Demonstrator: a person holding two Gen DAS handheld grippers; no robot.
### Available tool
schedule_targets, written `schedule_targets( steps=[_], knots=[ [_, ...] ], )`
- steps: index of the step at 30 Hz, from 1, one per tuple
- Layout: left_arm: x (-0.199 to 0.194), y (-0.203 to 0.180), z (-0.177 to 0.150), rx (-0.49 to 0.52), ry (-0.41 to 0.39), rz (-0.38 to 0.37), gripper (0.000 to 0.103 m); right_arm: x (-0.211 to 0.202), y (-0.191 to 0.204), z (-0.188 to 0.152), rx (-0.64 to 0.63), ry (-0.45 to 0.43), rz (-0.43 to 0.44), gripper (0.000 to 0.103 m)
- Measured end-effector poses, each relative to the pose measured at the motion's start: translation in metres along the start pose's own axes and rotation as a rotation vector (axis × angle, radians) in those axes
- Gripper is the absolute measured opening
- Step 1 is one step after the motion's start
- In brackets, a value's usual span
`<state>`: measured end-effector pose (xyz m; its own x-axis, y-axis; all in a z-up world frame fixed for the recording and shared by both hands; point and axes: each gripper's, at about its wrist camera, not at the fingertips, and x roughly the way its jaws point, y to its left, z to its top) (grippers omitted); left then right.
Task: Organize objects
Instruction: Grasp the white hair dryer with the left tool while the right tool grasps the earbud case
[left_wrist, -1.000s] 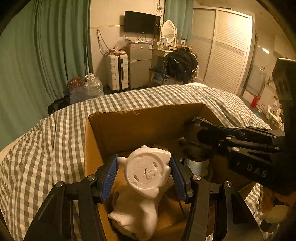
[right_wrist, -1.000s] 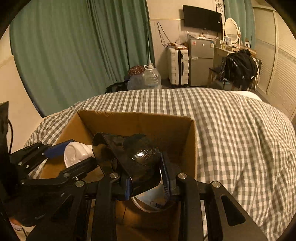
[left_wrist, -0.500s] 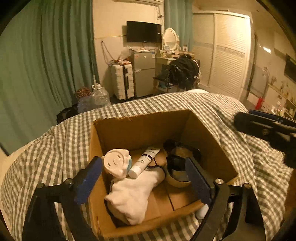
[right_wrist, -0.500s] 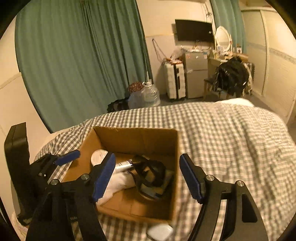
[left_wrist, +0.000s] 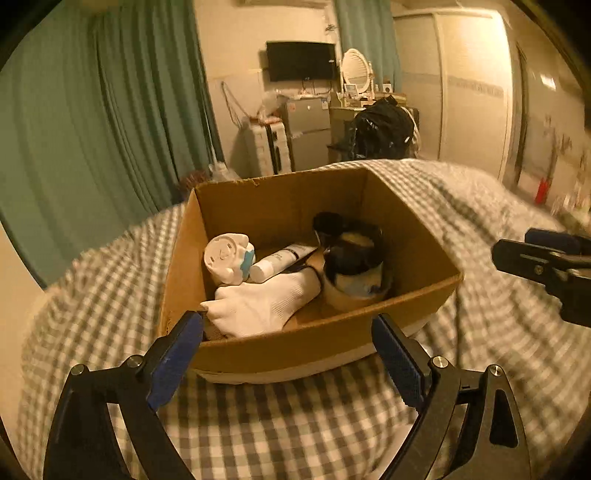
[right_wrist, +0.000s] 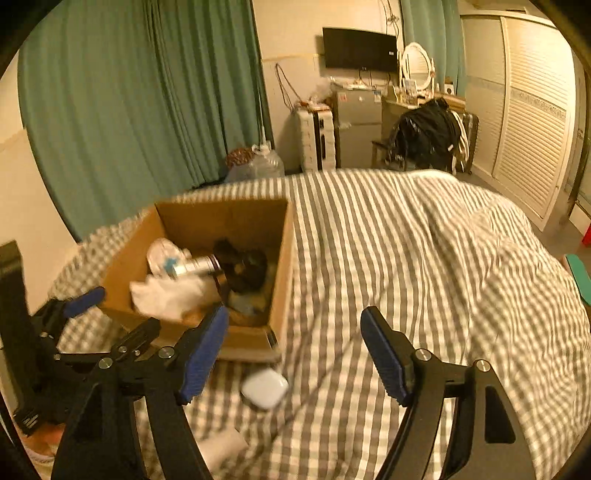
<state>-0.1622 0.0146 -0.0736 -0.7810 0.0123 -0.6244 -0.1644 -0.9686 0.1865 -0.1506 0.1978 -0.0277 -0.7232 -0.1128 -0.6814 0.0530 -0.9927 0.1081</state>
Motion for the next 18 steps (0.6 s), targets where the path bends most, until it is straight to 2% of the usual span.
schedule_targets(
  steps=[1,2,6,9,14,17,18],
  knots=[
    [-0.002,-0.005,-0.005,0.029,-0.002,0.023,0.095,0.007,-0.003,-0.005,0.000,0.006,-0.002,0.074],
    [-0.004,-0.007,-0.009,0.033,0.008,0.012,0.095,0.015,-0.007,-0.020,0.004,0.028,-0.011,0.074],
    [-0.009,-0.008,-0.029,-0.032,0.064,-0.104,0.095,0.022,-0.012,-0.039,0.011,0.068,0.001,0.074],
    [-0.008,-0.018,-0.045,0.010,0.094,-0.111,0.095,0.022,-0.015,-0.052,-0.003,0.086,-0.009,0.074],
    [0.007,-0.031,-0.078,0.003,0.224,-0.180,0.095,0.021,-0.017,-0.063,0.002,0.100,-0.009,0.074],
    [0.015,-0.040,-0.096,0.005,0.289,-0.213,0.088,0.019,-0.016,-0.064,-0.003,0.100,-0.012,0.074],
    [0.016,-0.043,-0.099,0.017,0.289,-0.214,0.088,0.019,-0.016,-0.064,-0.004,0.100,-0.011,0.074]
  ],
)
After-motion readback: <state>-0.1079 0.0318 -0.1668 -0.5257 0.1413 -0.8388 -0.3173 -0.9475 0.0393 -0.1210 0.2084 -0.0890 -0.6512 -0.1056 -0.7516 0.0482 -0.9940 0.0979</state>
